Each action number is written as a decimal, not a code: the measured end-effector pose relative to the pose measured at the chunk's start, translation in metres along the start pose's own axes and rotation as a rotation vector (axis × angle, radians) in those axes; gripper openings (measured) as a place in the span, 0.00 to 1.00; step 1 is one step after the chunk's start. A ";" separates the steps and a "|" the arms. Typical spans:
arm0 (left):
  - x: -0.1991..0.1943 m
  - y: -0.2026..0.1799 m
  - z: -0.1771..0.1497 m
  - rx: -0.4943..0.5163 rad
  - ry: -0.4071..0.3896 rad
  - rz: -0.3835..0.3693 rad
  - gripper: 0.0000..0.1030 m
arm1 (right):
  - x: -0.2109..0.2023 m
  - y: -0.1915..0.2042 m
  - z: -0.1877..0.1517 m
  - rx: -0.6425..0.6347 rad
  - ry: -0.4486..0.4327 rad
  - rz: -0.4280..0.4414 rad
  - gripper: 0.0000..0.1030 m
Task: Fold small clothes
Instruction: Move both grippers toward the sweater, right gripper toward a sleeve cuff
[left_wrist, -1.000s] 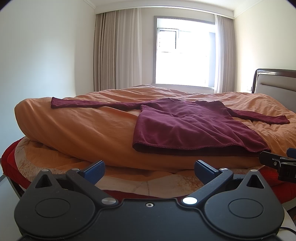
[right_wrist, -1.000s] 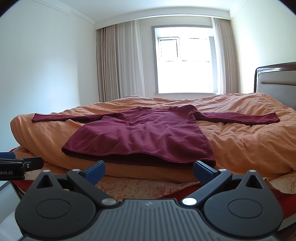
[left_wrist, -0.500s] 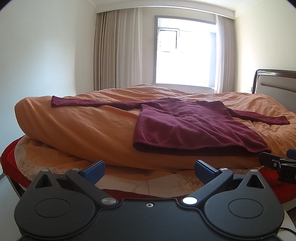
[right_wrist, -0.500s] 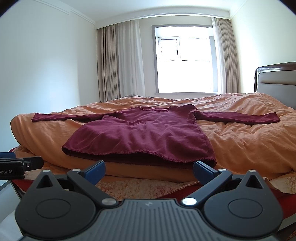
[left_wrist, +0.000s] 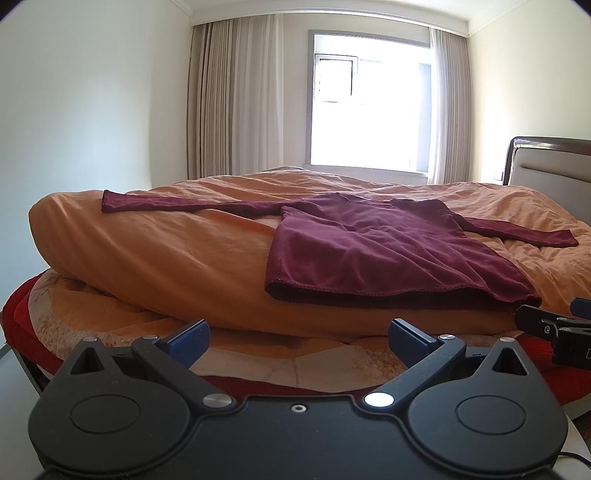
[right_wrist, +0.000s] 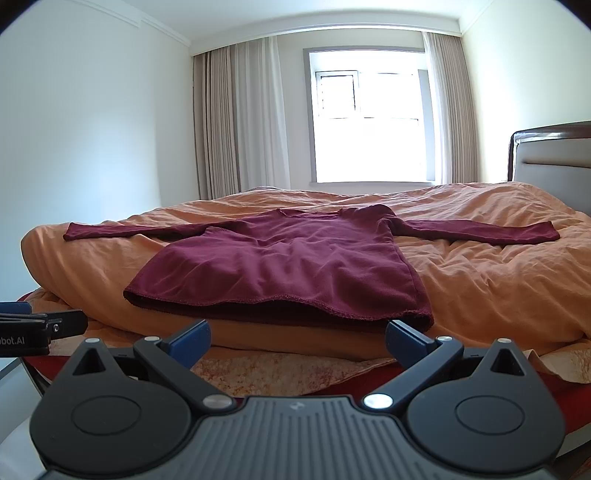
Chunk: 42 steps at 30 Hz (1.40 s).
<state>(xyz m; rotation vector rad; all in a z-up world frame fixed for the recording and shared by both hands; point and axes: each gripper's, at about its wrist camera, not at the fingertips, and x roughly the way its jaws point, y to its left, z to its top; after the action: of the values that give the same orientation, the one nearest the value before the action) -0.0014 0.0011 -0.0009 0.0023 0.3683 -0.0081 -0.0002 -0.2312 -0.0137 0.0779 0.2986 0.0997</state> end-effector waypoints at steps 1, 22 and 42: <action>0.000 0.000 0.000 0.000 0.000 0.000 0.99 | 0.000 0.000 0.000 0.000 0.000 0.000 1.00; 0.038 -0.002 0.013 0.063 0.160 -0.046 0.99 | 0.023 -0.021 0.007 0.115 0.136 -0.008 1.00; 0.132 -0.039 0.091 0.121 0.183 -0.107 0.99 | 0.066 -0.067 -0.005 0.275 0.285 -0.100 1.00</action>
<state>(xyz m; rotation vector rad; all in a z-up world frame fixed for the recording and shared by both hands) 0.1542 -0.0397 0.0364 0.1038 0.5502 -0.1367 0.0665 -0.2897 -0.0438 0.3226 0.5994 -0.0306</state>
